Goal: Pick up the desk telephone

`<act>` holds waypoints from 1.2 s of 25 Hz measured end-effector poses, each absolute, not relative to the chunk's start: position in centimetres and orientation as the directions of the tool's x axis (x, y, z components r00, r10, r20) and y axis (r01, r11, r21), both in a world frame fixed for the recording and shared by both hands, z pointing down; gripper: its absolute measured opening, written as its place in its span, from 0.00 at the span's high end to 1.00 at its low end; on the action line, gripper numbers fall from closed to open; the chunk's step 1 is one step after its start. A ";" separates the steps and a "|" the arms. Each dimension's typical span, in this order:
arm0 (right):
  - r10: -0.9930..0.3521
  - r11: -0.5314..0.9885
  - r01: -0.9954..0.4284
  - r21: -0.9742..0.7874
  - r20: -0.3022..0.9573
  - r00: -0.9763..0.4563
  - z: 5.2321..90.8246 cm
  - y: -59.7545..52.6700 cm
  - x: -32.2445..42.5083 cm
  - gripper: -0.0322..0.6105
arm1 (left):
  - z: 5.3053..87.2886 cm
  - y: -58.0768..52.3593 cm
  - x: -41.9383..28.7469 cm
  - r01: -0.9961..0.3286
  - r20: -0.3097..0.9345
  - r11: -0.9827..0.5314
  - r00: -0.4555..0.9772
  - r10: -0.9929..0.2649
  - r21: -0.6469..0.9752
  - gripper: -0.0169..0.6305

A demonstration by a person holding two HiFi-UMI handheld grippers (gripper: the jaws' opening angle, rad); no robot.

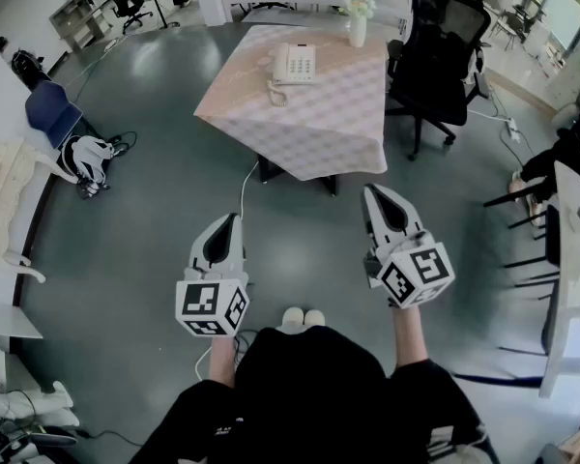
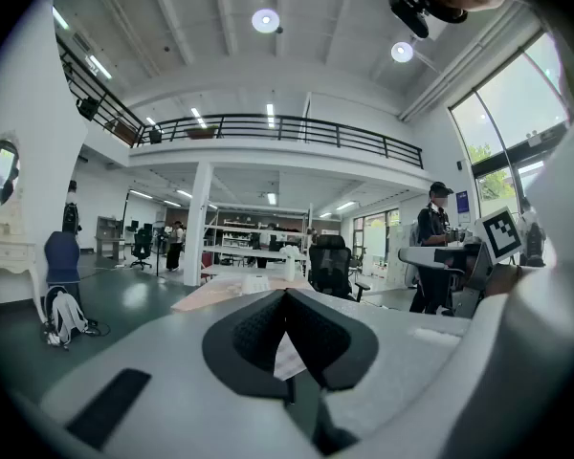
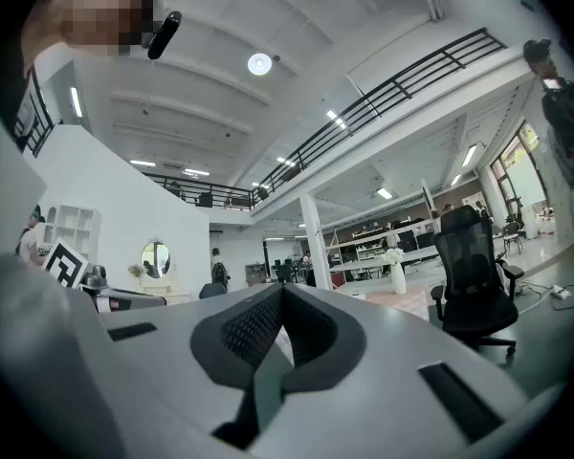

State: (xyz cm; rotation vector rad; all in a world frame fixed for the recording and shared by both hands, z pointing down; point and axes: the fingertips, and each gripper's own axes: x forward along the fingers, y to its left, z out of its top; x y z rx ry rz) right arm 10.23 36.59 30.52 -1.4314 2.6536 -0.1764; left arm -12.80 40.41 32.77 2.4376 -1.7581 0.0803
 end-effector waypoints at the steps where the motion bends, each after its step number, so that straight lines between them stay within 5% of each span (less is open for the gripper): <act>1: -0.838 0.545 -0.824 -0.156 -0.052 -0.544 30.5 36.5 10.3 0.96 | 32.8 40.4 -12.8 -0.948 0.120 -0.308 0.316 -0.941 0.083 0.98; 30: -0.842 0.526 -0.811 -0.257 -0.025 -0.538 32.9 29.8 11.5 0.96 | 34.5 34.9 -12.6 -0.959 0.152 -0.267 0.279 -0.948 0.094 0.98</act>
